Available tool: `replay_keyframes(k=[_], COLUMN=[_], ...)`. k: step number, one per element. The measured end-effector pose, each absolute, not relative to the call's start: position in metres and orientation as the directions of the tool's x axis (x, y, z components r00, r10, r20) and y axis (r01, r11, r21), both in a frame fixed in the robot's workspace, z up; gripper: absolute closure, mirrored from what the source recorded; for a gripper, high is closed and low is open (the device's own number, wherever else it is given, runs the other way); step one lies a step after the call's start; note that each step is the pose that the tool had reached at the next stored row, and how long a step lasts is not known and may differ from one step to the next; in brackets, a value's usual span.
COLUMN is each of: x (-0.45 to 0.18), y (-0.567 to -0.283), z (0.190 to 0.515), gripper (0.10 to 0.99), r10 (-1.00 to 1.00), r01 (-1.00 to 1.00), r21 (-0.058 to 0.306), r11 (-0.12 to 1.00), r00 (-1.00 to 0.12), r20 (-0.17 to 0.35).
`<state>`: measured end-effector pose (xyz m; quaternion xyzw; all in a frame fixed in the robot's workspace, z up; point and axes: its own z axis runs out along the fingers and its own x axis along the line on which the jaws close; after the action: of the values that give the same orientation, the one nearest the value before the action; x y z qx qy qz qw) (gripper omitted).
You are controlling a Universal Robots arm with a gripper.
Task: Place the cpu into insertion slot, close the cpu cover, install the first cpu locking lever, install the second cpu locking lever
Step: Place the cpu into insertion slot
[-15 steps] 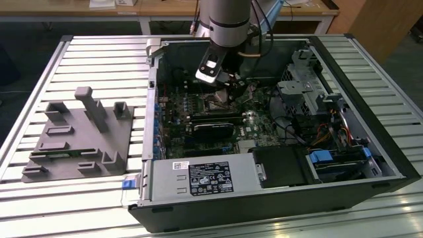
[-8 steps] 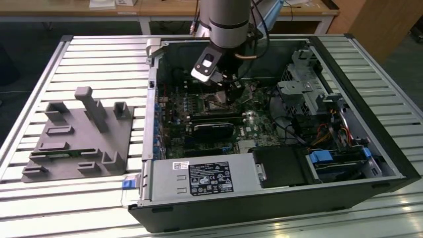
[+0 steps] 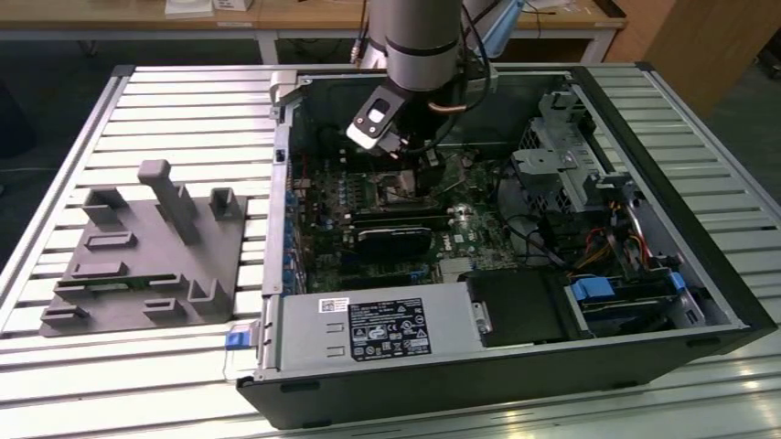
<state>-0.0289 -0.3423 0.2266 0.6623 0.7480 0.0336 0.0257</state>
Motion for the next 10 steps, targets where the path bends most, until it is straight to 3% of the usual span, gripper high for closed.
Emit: replay_keyframes(k=[10], x=[-0.035], y=[-0.332], z=[0.222], gripper=[0.549], r10=[0.996], r01=[0.993], r21=[0.084], r11=[0.085], r00=[-0.085], r20=[0.006])
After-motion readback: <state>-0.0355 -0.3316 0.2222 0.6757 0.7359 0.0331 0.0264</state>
